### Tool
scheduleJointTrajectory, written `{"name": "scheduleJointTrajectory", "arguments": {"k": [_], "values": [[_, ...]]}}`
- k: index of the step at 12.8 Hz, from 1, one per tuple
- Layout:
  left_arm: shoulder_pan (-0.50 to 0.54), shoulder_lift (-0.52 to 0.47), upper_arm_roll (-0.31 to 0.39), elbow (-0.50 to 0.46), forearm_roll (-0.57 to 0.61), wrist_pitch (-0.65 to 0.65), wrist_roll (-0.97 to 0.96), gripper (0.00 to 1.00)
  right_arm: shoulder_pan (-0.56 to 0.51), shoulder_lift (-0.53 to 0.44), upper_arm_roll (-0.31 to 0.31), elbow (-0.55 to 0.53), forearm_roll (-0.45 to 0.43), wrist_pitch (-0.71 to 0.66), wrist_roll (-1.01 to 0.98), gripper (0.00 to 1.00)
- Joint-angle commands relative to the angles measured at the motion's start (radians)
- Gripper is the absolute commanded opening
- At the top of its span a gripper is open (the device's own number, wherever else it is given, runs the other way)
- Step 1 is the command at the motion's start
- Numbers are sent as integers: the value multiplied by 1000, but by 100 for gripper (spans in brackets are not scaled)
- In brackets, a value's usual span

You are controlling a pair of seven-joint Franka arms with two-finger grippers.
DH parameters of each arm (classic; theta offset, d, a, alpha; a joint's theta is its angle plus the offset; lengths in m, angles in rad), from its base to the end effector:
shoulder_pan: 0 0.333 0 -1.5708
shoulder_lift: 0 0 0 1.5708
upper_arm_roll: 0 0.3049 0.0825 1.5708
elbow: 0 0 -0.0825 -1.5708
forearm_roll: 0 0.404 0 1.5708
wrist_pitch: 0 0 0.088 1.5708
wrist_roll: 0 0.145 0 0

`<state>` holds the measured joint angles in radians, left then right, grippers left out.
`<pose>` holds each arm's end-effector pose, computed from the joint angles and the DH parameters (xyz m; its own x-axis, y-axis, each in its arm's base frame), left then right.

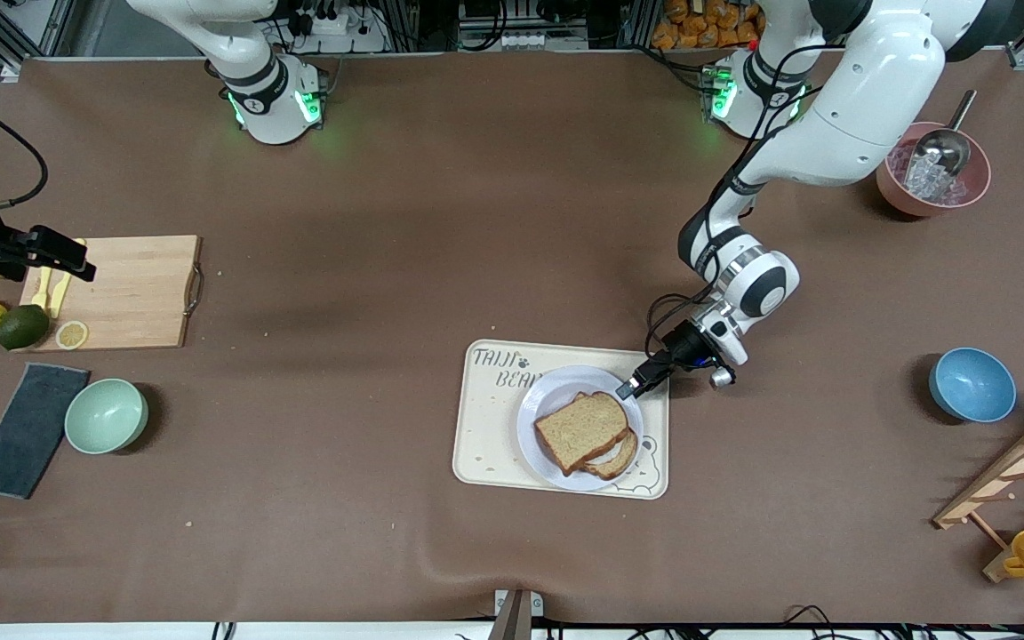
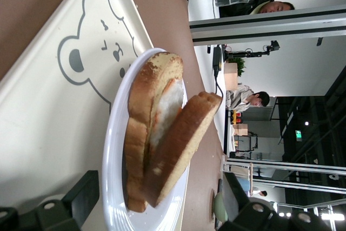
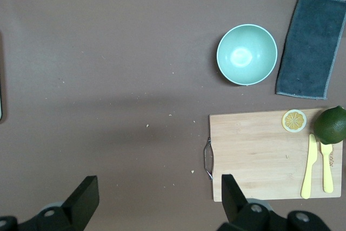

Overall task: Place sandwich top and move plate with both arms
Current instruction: 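Open the left gripper to release the plate rim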

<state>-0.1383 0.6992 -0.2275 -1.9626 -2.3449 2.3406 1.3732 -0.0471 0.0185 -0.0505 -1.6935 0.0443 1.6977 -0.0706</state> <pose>0.5732 -0.2581 0.0764 0.8173 0.5743 0.0468 0.1345 -0.2692 0.9536 0.5835 -0.0510 0.5150 0.9994 -0.0327 -0.0113 -0.0331 -0.9985 -0.0438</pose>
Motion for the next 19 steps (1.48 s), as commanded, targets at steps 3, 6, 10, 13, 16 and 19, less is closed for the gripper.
{"name": "scheduleJointTrajectory", "arguments": {"k": [3,6,10,13,16,19], "values": [[2,-133,-21,-64,-34,129,-69,100,-27,4,21,11,-4,-6,5,100],[0,-175,-26,-49,-21,287,-88,100,-28,3,21,9,-4,-7,5,100],[17,-181,-18,-9,146,432,-85,100,-28,3,20,9,-4,-10,5,100],[34,-188,-6,4,318,520,-85,100,-27,4,21,9,-4,-10,5,100],[36,-188,7,17,452,614,-85,100,-27,4,21,9,-4,-12,5,100],[86,-188,11,13,606,620,-85,100,-27,4,21,9,-3,-12,5,100]]}}
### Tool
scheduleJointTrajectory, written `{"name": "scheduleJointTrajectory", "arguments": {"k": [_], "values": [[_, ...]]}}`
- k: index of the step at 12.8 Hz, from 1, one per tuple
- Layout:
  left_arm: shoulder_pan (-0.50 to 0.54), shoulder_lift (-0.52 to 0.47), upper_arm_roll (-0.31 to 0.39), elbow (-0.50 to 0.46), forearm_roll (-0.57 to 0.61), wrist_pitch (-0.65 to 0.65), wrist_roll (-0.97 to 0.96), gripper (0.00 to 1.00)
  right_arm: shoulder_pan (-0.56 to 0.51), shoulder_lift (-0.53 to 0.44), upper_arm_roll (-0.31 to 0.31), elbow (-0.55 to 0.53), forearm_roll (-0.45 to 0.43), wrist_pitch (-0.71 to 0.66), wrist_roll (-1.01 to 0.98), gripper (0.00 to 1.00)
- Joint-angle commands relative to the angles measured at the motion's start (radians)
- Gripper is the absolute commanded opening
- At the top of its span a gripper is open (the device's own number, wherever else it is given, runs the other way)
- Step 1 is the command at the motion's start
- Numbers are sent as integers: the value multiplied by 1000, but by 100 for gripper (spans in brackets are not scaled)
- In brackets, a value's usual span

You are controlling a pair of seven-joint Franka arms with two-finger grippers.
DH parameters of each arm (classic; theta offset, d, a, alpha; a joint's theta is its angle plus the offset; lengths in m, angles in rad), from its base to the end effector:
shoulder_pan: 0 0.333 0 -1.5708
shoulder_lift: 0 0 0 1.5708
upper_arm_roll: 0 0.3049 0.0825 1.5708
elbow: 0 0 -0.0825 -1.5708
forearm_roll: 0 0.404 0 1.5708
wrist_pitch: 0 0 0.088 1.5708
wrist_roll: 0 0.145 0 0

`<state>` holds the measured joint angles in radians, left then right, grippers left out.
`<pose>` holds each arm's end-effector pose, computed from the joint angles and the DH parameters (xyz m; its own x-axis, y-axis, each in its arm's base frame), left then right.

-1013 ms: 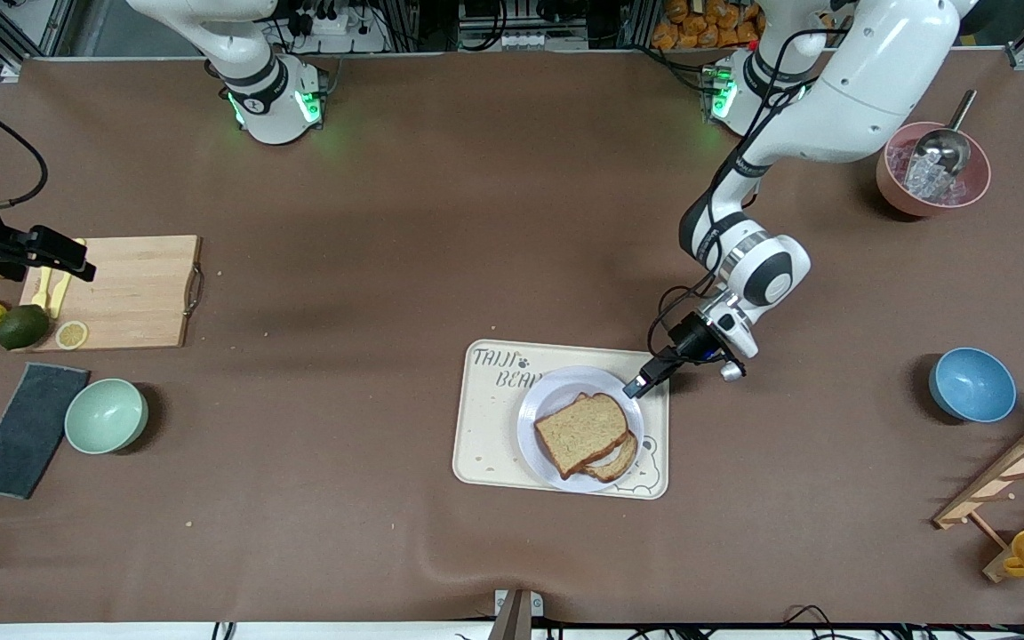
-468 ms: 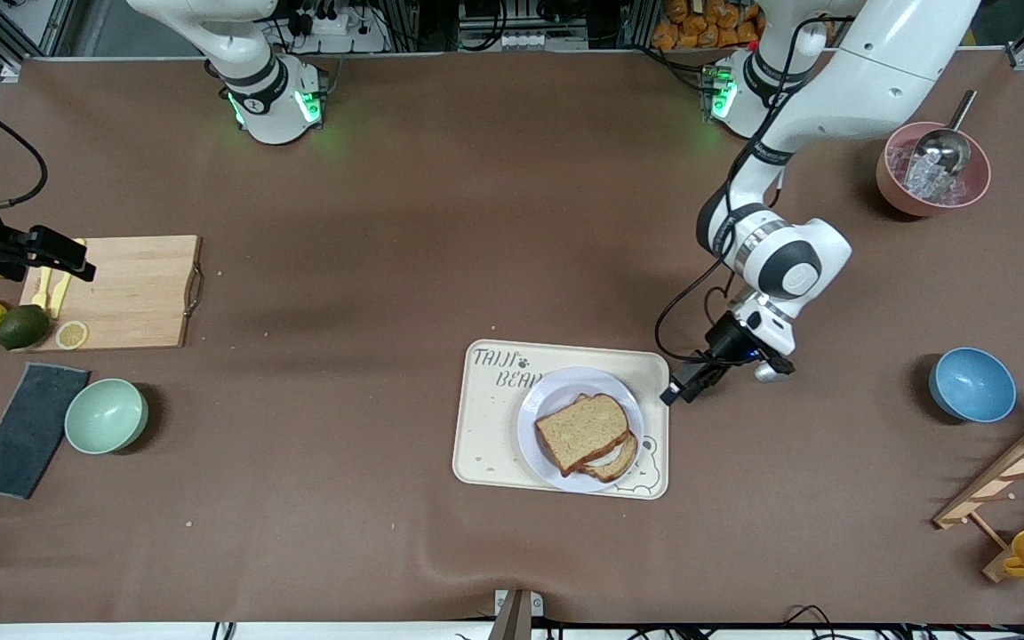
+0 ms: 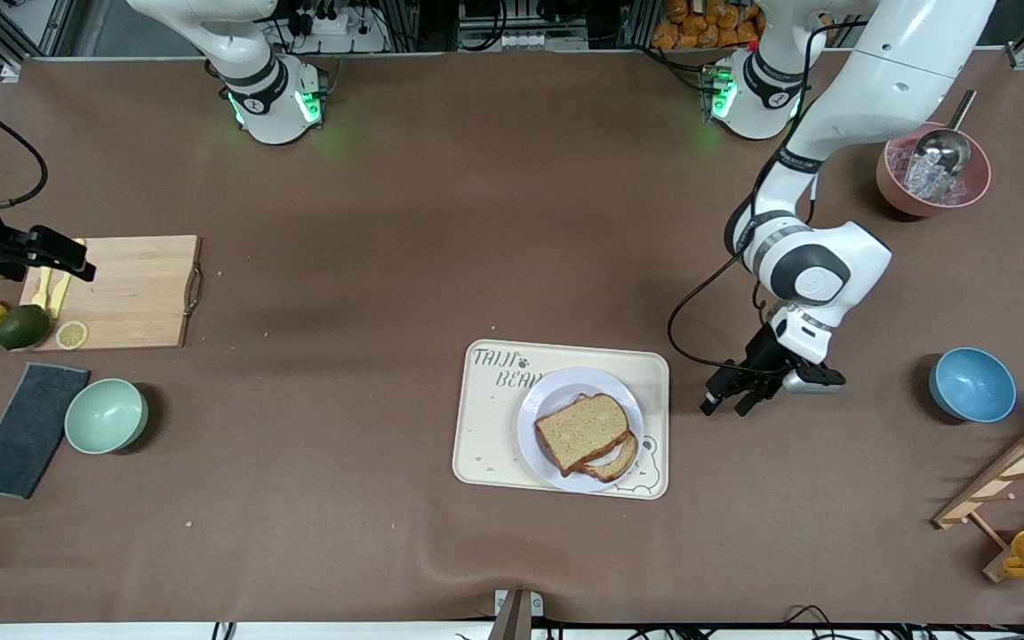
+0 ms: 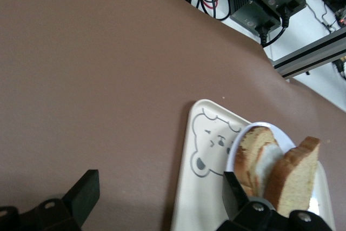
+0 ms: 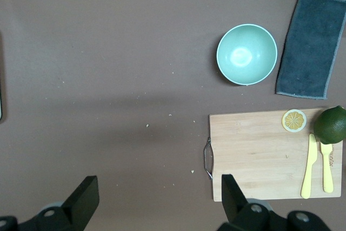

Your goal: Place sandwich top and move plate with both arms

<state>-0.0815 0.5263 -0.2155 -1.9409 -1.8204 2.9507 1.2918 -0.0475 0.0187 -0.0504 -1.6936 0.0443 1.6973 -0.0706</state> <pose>0.6185 -0.1302 0.1590 0.8240 0.3447 0.4497 0.0520 -0.8363 0.5457 0.5834 -0.0512 0.5148 0.9994 -0.0329 -0.0120 -0.0334 -0.9985 -0.0439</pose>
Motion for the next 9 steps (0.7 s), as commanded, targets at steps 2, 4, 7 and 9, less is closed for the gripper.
{"name": "scheduleJointTrajectory", "arguments": {"k": [2,4,7,9], "values": [[42,-16,1,-18,128,10,-3,100,-26,4,21,9,-3,-11,5,100],[74,-19,1,-35,182,11,-3,100,-23,3,21,9,-4,-11,5,100],[121,-29,2,-55,333,8,-2,100,-22,4,21,9,-4,-10,3,100],[141,-42,22,-104,439,4,-2,100,-17,3,21,11,-4,-10,2,100]]}}
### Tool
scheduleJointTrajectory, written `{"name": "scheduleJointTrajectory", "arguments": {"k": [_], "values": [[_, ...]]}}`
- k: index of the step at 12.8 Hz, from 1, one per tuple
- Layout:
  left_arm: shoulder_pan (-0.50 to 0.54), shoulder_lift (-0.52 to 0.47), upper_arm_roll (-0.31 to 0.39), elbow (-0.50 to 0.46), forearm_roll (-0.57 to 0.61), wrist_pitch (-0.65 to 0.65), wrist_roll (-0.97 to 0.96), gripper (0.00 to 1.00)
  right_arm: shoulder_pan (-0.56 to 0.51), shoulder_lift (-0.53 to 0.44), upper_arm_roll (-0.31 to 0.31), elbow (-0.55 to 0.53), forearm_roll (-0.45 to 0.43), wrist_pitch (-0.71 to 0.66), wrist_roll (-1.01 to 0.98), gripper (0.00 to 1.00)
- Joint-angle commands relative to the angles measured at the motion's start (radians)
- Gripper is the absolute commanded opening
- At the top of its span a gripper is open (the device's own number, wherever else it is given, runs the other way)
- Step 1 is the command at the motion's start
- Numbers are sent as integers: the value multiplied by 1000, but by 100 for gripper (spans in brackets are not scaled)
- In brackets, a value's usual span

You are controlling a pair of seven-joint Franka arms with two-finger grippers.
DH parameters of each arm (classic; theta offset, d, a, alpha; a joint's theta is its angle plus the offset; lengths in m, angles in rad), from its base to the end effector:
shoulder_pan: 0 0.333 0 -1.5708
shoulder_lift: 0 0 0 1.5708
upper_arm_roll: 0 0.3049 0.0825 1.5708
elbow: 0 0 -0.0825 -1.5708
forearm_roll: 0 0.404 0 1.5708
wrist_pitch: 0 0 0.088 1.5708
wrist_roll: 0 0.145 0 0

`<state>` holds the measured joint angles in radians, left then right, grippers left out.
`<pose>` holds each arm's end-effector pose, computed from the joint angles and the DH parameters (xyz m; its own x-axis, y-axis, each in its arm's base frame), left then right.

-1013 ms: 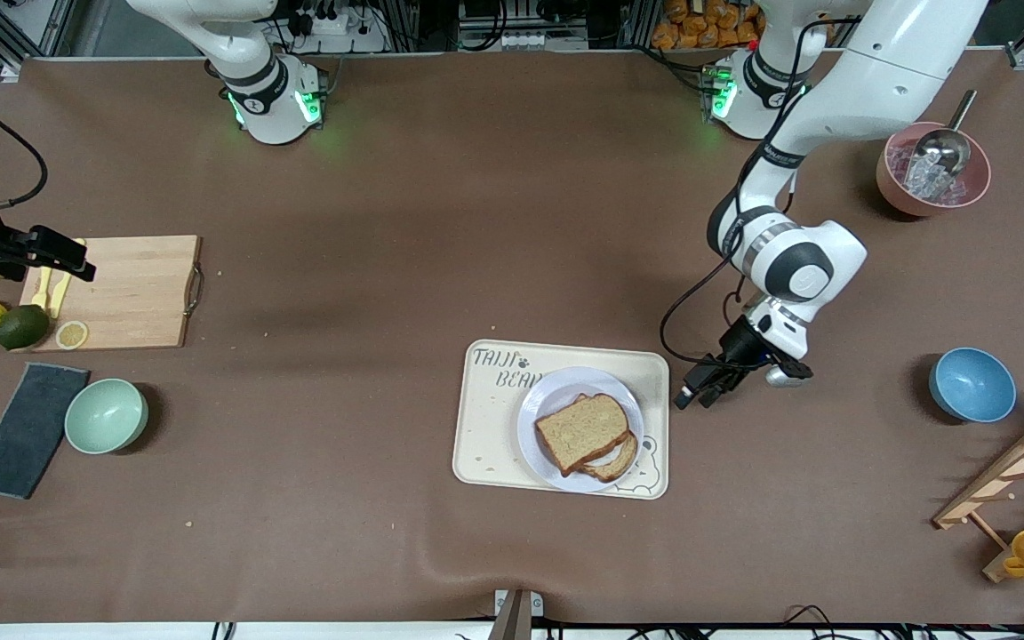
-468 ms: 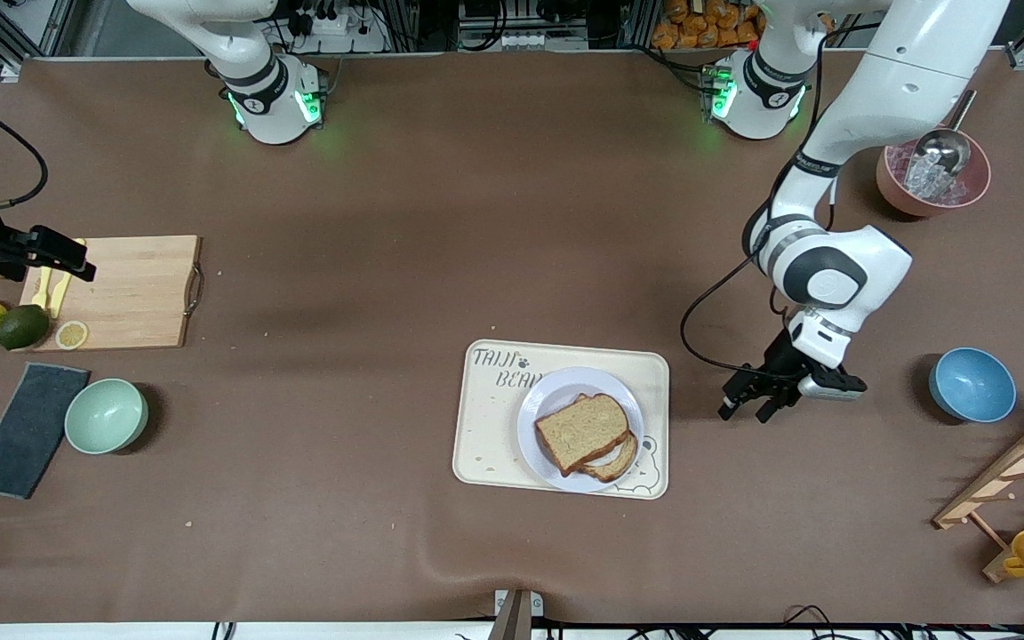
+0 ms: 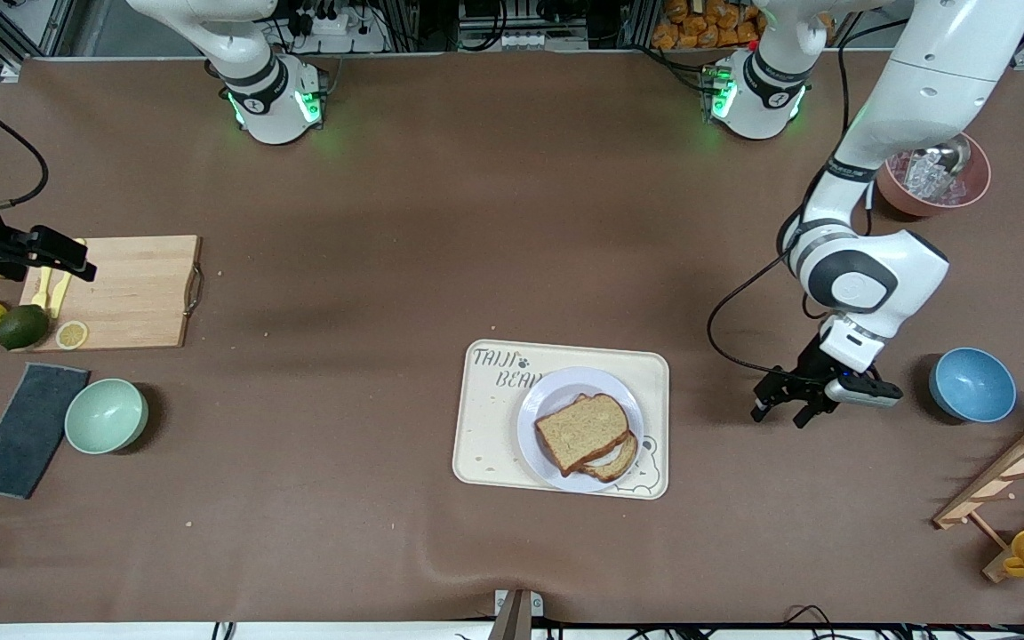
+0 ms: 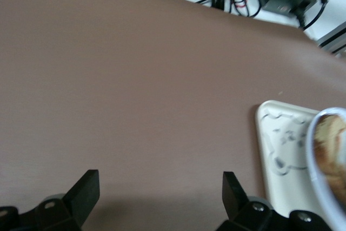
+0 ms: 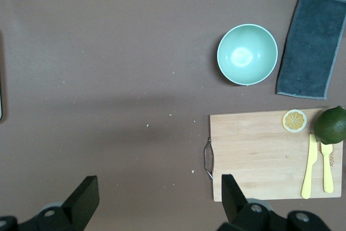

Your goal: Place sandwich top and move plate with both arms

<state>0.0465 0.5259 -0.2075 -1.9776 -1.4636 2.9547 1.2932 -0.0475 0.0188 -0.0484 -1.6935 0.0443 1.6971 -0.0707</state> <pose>0.6325 -0.0435 0.1569 0.8386 0.1105 0.5335 -0.0963 -0.9337 0.3448 0.5835 -0.0501 0.5148 0.9994 -0.0308 -0.0122 -0.0313 -0.9985 -0.0439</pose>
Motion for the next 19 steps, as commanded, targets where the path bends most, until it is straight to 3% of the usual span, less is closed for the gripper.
{"name": "scheduleJointTrajectory", "arguments": {"k": [1,3,5,8,10,15,19], "values": [[-8,-58,67,-87,121,-22,-3,100,-15,4,21,11,-4,-10,2,100],[-33,-93,161,-96,158,-158,-5,100,-15,3,22,12,-4,-7,2,100],[-31,-115,241,-92,308,-270,-55,100,-15,3,22,18,-4,-8,2,100],[-33,-165,327,-35,715,-446,-332,100,-15,4,24,18,-4,-8,2,100],[-31,-193,339,29,943,-558,-504,100,-17,4,22,18,-6,-10,-1,100],[-39,-303,339,126,1213,-787,-791,100,-8,1,25,37,-6,-13,2,100],[-82,-385,332,285,1397,-1053,-1007,100,-8,-8,25,58,-7,-16,14,100]]}}
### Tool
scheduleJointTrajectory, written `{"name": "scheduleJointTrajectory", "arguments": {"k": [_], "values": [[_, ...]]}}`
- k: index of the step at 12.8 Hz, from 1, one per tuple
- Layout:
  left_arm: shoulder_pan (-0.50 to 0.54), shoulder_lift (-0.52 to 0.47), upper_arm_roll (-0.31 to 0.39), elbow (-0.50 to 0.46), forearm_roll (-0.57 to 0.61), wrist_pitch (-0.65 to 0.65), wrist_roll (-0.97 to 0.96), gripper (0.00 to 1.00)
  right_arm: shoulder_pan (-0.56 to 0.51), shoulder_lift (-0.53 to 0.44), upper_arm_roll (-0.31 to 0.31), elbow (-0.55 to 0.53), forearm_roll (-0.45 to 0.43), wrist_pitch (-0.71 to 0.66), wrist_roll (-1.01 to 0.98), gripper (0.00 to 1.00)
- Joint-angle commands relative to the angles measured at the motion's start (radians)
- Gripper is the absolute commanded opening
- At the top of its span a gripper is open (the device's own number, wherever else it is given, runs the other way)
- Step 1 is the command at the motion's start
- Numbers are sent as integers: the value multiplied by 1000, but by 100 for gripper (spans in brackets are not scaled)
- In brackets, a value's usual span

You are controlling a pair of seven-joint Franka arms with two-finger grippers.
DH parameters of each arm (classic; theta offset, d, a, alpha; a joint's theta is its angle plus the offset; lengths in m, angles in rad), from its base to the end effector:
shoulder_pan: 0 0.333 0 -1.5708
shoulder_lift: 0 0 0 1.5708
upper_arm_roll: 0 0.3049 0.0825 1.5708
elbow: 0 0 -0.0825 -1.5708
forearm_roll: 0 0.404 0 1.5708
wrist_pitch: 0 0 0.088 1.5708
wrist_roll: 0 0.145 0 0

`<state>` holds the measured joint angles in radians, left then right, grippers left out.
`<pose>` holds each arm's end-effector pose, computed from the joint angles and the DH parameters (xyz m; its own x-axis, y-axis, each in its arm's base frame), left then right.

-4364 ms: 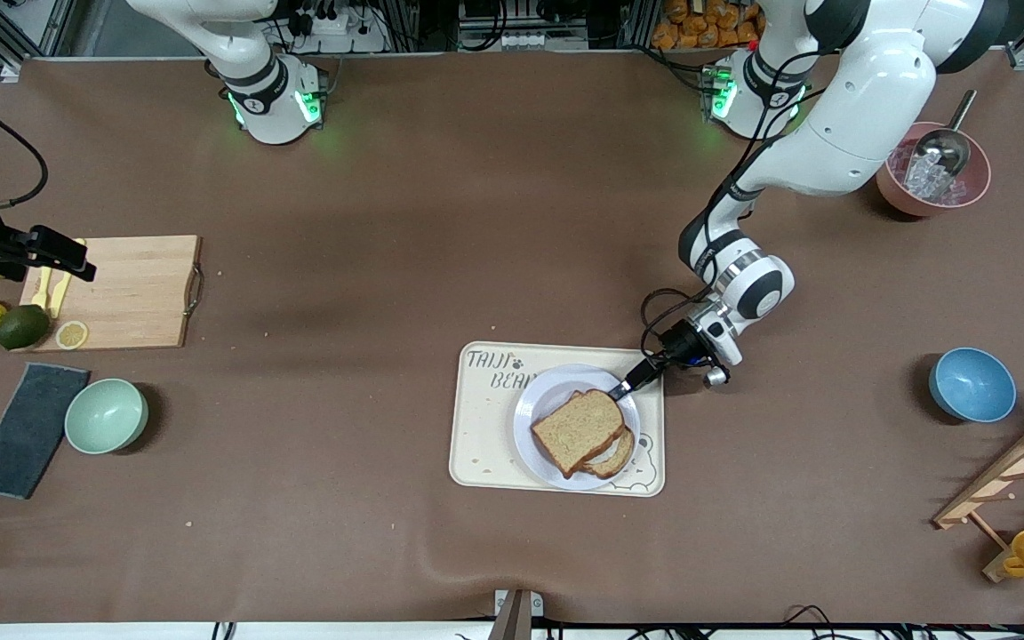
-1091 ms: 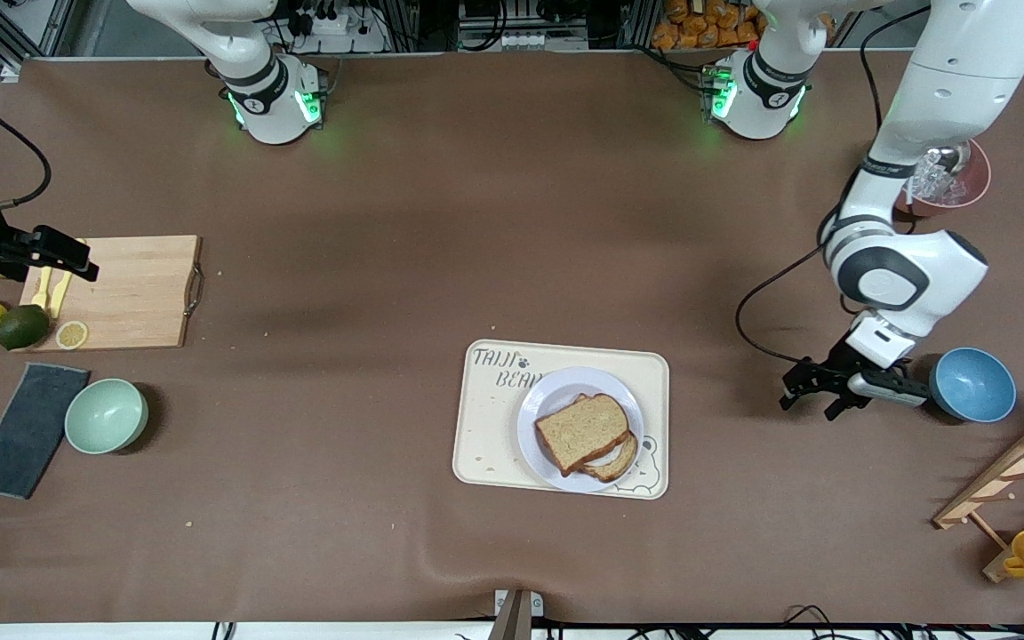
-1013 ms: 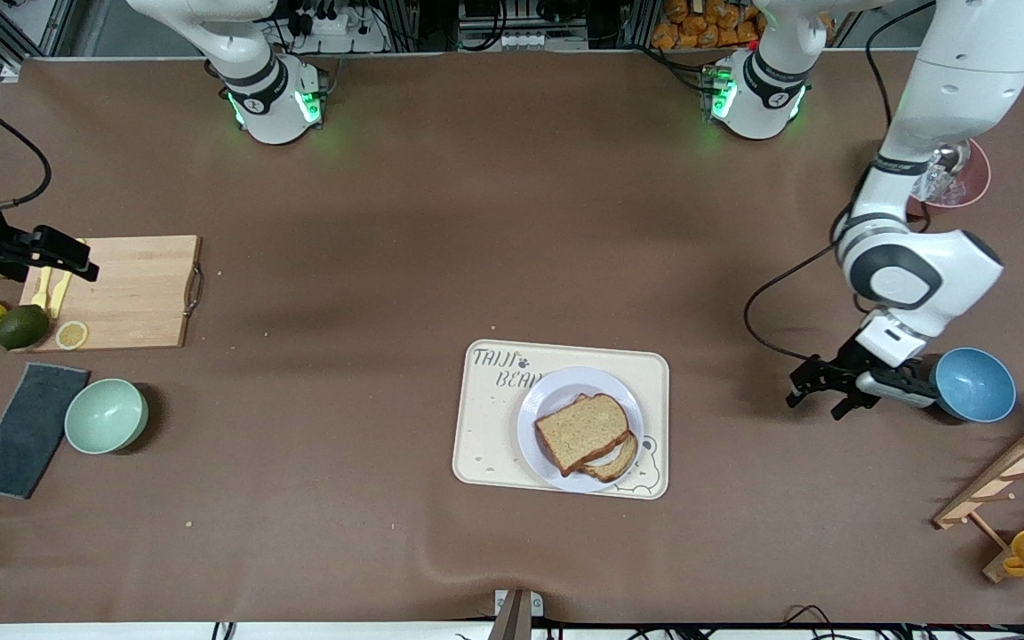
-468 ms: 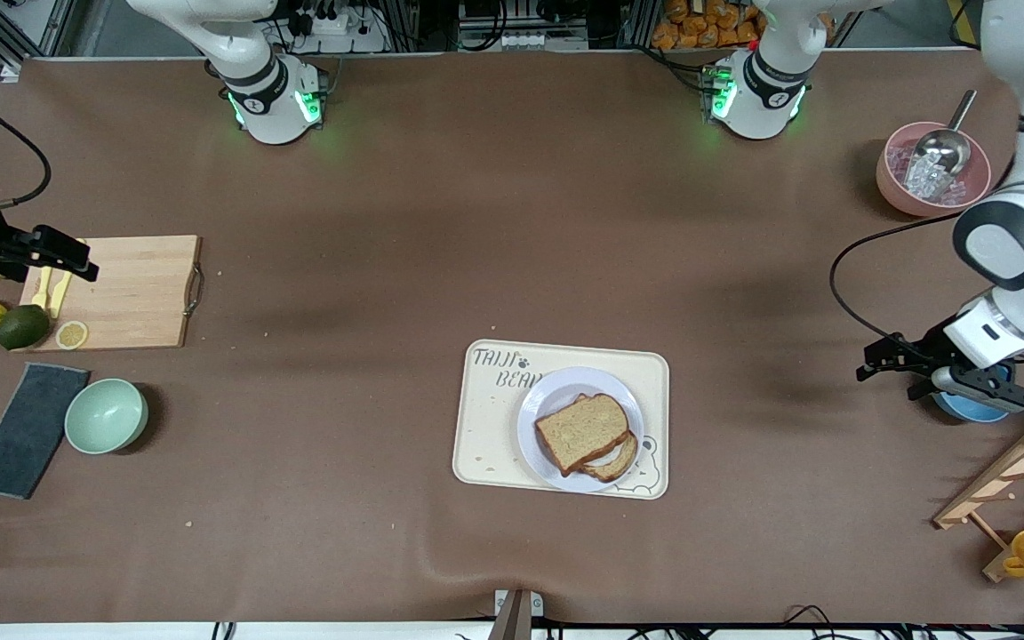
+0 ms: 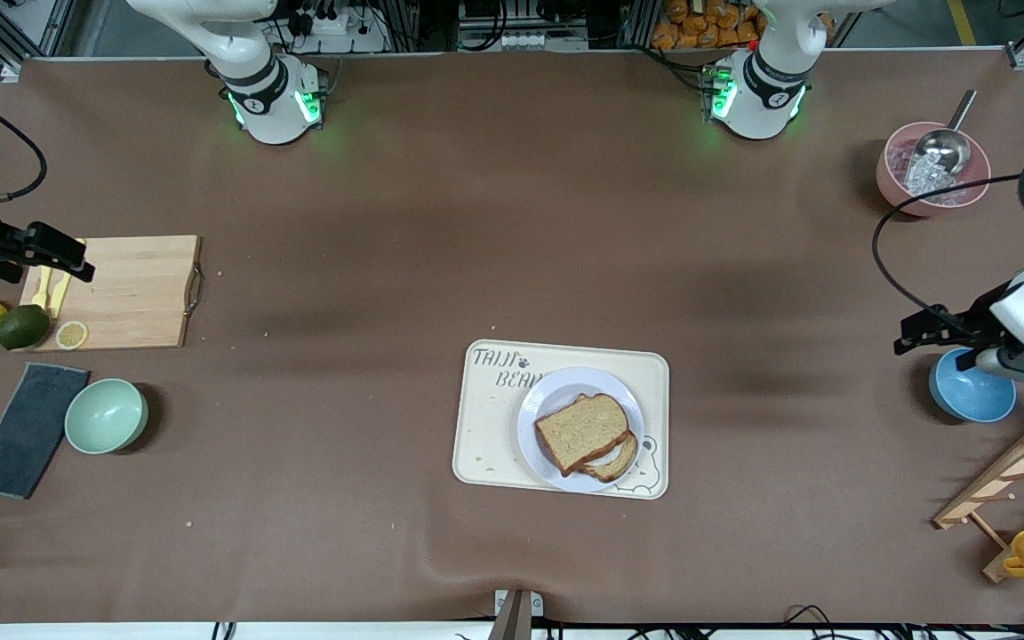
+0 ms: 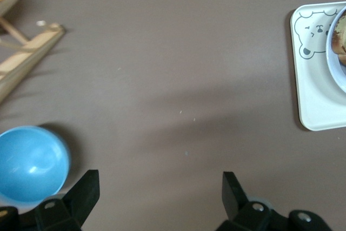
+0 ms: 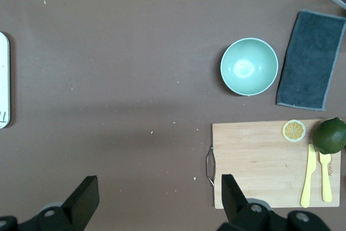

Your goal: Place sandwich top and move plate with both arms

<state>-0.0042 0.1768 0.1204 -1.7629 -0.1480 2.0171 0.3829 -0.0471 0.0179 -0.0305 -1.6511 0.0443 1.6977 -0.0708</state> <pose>0.6382 0.0578 0.4136 0.9725 -0.2033 0.1136 -0.2130 -0.9738 0.0800 0.5889 -0.0398 0.5366 0.9994 -0.0124 0.0316 -0.0111 -0.9991 -0.0414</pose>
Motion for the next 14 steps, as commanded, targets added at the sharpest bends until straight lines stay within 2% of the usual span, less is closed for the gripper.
{"name": "scheduleJointTrajectory", "arguments": {"k": [1,5,8,10,13,14], "values": [[-46,-49,2,107,94,-177,-143,100,-4,-7,8,20,-15,-27,23,100],[-45,-118,-106,145,94,-303,-343,100,-20,-10,6,31,-15,-58,20,100],[-53,-132,-125,282,82,-466,-364,100,-20,-9,6,34,-17,-70,26,100],[-54,-160,-151,300,94,-541,-404,100,-20,-10,6,34,-18,-73,26,100],[-54,-192,-162,306,119,-554,-398,100,-25,-12,3,36,-20,-72,17,100],[-53,-195,-189,315,157,-554,-407,100,-27,-12,3,36,-18,-73,17,100]]}}
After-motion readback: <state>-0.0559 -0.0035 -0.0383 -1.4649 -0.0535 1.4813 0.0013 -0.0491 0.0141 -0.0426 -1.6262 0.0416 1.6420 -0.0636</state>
